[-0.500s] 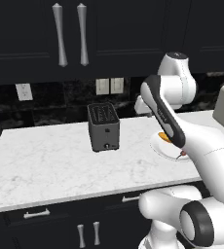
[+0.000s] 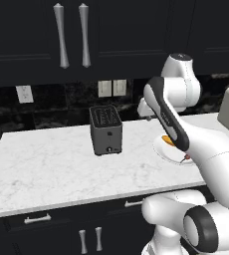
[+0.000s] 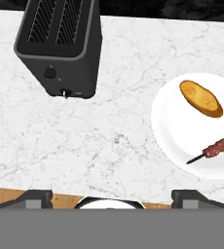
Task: Pick up the kebab skewer and baguette bread, and place them inside the toaster oven. Close the toaster oven door and start by setting the timer.
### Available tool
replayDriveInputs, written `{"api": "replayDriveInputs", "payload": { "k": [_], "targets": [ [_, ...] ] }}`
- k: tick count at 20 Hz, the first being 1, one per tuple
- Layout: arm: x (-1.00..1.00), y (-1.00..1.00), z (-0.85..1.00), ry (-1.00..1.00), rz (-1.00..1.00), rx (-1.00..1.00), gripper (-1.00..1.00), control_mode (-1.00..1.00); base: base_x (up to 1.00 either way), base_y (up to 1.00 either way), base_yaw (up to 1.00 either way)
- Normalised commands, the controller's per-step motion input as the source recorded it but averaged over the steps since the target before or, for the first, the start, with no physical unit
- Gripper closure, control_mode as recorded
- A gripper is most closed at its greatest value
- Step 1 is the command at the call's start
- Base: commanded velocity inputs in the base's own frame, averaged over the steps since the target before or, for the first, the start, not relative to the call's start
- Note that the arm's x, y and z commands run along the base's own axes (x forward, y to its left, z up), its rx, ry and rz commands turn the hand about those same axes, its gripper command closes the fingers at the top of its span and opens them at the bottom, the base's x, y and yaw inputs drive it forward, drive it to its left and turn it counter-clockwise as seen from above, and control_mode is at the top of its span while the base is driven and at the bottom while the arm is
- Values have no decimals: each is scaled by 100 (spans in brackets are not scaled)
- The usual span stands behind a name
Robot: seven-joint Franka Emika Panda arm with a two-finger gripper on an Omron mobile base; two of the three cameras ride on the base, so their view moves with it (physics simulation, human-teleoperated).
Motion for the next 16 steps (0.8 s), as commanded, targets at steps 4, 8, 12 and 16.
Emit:
{"api": "replayDriveInputs", "payload": {
  "k": [4,8,12,16],
  "targets": [
    [0,0,0,0,0,0,-100,100,0,-13,0],
    [0,0,0,0,0,0,-100,100,0,-53,0],
    [0,0,0,0,0,0,-100,100,0,-54,0],
    [0,0,0,0,0,0,-100,100,0,-45,0]
  ]
}}
